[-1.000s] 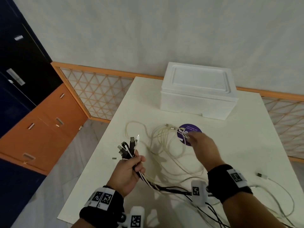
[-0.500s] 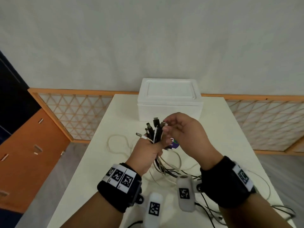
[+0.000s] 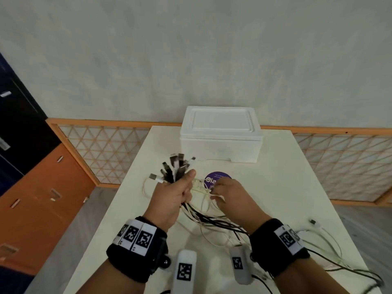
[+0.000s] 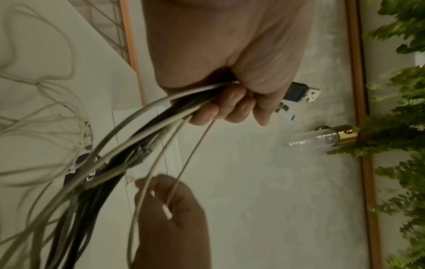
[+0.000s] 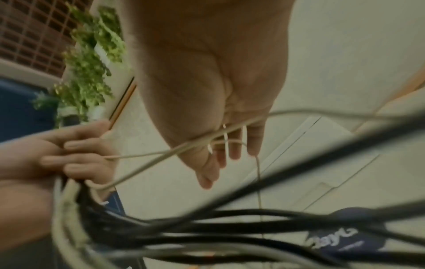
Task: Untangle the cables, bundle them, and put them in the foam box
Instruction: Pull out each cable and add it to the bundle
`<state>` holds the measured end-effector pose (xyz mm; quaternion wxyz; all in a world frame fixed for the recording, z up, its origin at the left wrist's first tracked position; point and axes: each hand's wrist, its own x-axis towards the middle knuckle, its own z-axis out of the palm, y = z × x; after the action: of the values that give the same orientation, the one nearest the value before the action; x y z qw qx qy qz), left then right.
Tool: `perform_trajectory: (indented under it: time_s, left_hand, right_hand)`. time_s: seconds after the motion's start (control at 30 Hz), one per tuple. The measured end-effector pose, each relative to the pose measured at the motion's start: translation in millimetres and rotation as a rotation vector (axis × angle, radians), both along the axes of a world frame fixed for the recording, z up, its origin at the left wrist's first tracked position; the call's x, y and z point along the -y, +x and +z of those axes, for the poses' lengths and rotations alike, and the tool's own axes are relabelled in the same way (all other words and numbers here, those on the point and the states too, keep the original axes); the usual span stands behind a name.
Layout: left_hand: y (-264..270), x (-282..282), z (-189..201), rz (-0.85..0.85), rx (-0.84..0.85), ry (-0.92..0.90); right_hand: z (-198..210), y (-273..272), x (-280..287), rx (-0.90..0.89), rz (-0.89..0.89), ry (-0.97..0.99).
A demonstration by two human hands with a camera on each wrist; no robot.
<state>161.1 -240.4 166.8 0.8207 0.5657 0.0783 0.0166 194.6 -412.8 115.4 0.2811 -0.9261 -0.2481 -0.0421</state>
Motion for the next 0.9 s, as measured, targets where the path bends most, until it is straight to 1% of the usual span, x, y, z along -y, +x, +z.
perform_trajectory:
  time_s: [0.03, 0.1, 0.17, 0.2, 0.27, 0.37, 0.47, 0.53, 0.57, 0.63, 0.67, 0.7, 0.73, 0.8, 0.83, 0.87, 0.9]
  left_hand:
    - [0, -6, 0, 0.035, -0.001, -0.003]
    - [2, -17, -3, 0.122, -0.002, -0.004]
    - [4, -25, -8, 0.201, -0.015, -0.008]
    - [4, -27, -11, 0.202, -0.021, -0.03]
    - [3, -26, -14, 0.134, -0.048, -0.076]
    - [1, -17, -17, 0.1, -0.072, 0.025]
    - [1, -5, -15, 0.061, -0.024, 0.095]
    - [1, 2, -12, 0.02, -0.015, 0.125]
    - [2, 5, -11, -0.002, -0.006, 0.137]
    - [1, 10, -9, -0.031, 0.026, 0.139]
    - [1, 11, -7, -0.022, 0.037, 0.133]
    - [0, 12, -6, -0.004, 0.045, 0.118]
    - [0, 13, -4, 0.014, 0.049, 0.094]
    - [1, 12, -1, 0.029, 0.052, 0.022]
    - [0, 12, 1, 0.028, 0.05, -0.011]
    - [1, 11, 1, 0.02, 0.05, -0.035]
    - [2, 11, 1, 0.006, 0.047, -0.043]
  right_hand:
    - [-5, 3, 3, 0.02, -0.089, -0.021]
    - [-8, 9, 12, 0.041, -0.277, 0.007]
    - [-1, 14, 20, 0.06, -0.358, 0.111]
    - [4, 16, 22, 0.064, -0.351, 0.17]
    - [20, 14, 21, 0.063, -0.312, 0.273]
    - [43, 3, 10, 0.055, -0.215, 0.409]
    - [61, -10, -2, -0.001, -0.107, 0.526]
    - [70, -16, -7, 0.001, -0.052, 0.562]
    - [72, -17, -9, -0.003, -0.036, 0.586]
    - [72, -18, -11, -0.06, -0.023, 0.699]
    - [69, -16, -11, -0.107, -0.019, 0.76]
    - [63, -15, -11, -0.152, -0.023, 0.781]
    - [56, -12, -11, -0.185, -0.025, 0.739]
    - [38, -7, -10, -0.268, 0.021, 0.527]
    - [29, -8, -11, -0.315, 0.08, 0.418]
    - [21, -9, -13, -0.333, 0.134, 0.31]
    - [14, -10, -15, -0.315, 0.171, 0.223]
